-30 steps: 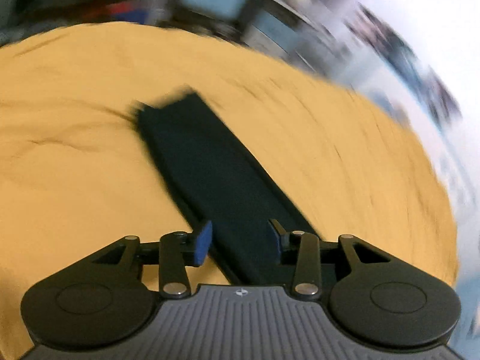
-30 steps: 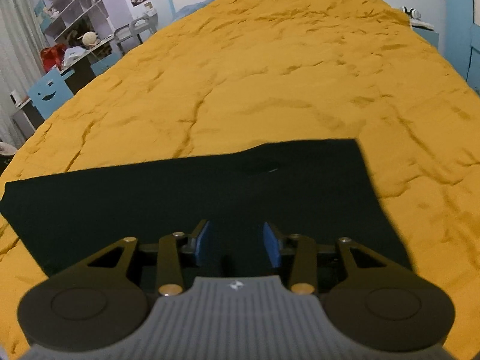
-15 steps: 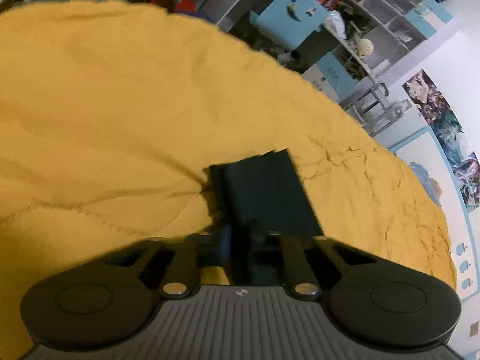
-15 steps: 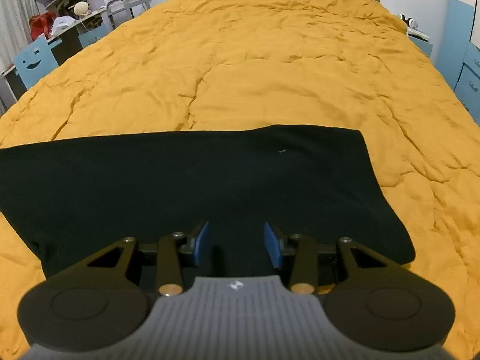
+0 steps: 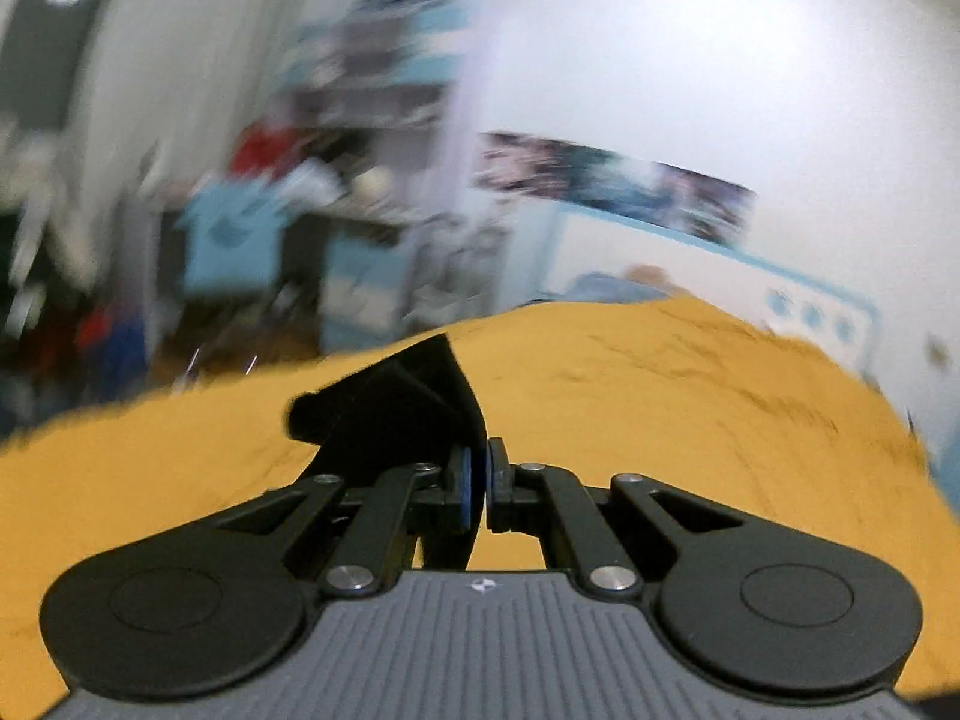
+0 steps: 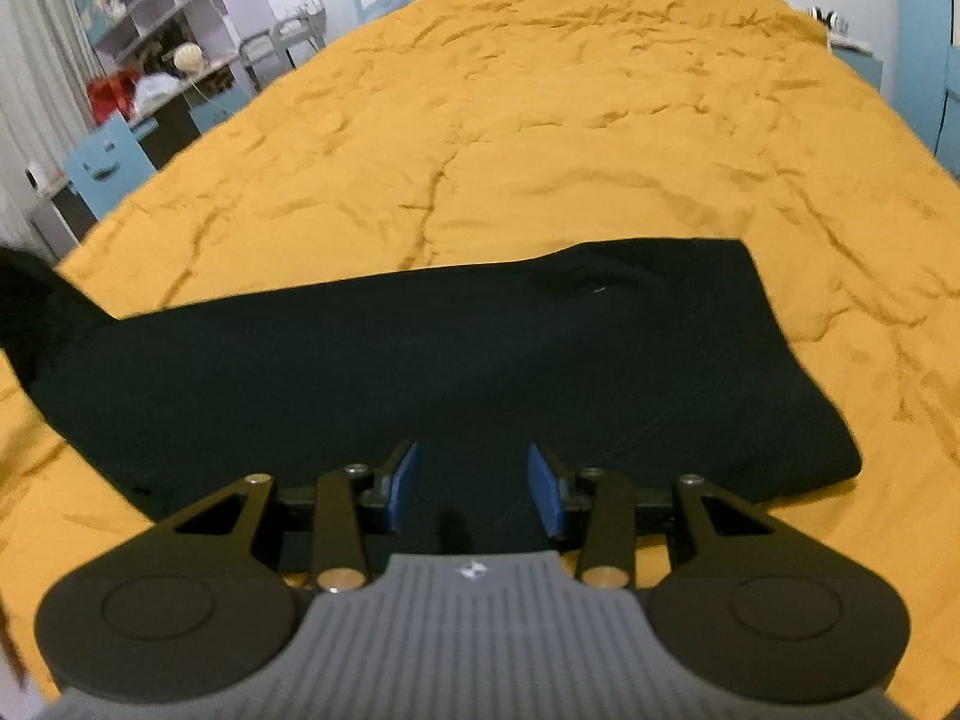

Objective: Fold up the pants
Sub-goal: 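Grasp the folded pants edge with the left tool while the right tool grasps the corner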

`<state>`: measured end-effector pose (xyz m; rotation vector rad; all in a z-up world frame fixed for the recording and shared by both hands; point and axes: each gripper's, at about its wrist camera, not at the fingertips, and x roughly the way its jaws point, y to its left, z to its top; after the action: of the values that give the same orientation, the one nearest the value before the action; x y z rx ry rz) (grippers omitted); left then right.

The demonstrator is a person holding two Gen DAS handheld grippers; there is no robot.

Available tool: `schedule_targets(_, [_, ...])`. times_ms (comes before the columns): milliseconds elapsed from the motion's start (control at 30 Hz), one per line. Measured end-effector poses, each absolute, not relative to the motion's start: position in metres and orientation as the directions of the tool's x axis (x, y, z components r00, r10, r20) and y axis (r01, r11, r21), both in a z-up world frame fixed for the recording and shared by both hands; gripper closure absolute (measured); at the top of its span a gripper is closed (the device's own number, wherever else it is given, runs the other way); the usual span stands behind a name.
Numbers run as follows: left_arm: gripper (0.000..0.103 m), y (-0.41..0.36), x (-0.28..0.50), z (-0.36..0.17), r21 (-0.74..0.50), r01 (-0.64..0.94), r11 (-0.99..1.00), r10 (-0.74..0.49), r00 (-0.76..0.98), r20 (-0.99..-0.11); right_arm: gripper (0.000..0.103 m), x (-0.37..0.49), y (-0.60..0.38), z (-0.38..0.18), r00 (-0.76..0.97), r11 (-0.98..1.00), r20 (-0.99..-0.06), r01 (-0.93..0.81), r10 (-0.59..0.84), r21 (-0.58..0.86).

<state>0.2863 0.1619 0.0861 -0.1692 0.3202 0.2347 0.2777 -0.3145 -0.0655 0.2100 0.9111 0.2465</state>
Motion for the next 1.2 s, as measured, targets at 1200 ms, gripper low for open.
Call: schedule_targets(1200, [0.088, -0.057, 0.276, -0.081, -0.376, 0.304, 0.875, -0.484, 0.557, -0.675, 0.066, 0.288, -0.320, -0.082, 0.532, 0.752, -0.613, -0.071, 0.584, 0.655])
